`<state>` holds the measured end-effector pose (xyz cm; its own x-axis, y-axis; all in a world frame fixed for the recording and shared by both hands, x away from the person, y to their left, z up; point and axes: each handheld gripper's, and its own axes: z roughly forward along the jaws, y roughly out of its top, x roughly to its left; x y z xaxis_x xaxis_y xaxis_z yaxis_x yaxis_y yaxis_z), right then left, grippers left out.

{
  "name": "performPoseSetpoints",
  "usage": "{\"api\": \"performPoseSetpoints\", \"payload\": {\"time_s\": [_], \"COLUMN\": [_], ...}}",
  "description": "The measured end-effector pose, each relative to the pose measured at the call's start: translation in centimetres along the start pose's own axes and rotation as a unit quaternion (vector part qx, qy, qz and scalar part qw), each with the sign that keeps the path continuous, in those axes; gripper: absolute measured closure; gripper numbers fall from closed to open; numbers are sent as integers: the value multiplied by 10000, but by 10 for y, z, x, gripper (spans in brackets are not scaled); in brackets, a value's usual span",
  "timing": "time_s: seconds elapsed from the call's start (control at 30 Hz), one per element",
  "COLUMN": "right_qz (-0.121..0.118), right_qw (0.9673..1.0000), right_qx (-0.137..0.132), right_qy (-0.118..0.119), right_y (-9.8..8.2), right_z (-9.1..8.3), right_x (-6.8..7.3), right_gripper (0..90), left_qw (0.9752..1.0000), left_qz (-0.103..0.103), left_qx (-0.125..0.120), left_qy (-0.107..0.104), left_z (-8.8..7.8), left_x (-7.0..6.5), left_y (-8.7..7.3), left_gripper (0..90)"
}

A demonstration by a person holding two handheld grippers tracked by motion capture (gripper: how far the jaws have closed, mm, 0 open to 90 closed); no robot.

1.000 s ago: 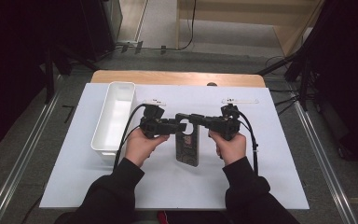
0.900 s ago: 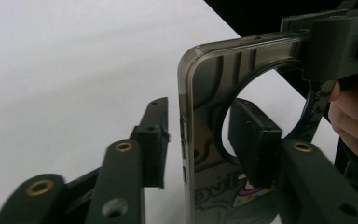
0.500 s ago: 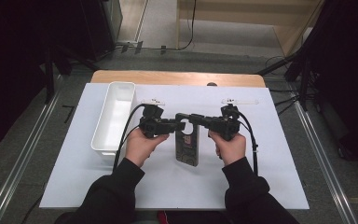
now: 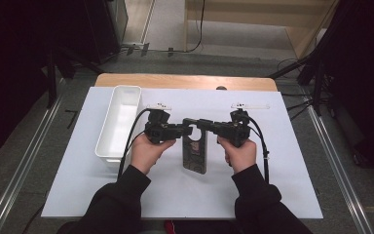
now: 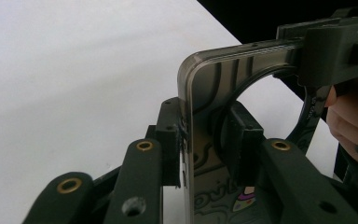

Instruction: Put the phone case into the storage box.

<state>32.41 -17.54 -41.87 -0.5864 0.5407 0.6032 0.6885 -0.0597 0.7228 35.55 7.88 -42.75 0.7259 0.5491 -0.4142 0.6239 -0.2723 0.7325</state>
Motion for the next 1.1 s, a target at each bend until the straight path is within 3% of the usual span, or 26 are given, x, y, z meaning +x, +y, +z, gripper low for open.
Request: {"api": "performPoseSetpoints", "payload": {"time_s": [1.1], "right_qz": [-25], "right_qw": [10000], "right_qx": [40], "right_qy": [61], "right_y": [1], "right_z": [1], "right_x": [1], "right_gripper": [765], "left_qw": [9998], "left_qz": [168], "left_qx": [-15], "left_qy": [135], "left_z": [-4], "left_x": [-2], "left_y": [2], "left_gripper": [709]}}
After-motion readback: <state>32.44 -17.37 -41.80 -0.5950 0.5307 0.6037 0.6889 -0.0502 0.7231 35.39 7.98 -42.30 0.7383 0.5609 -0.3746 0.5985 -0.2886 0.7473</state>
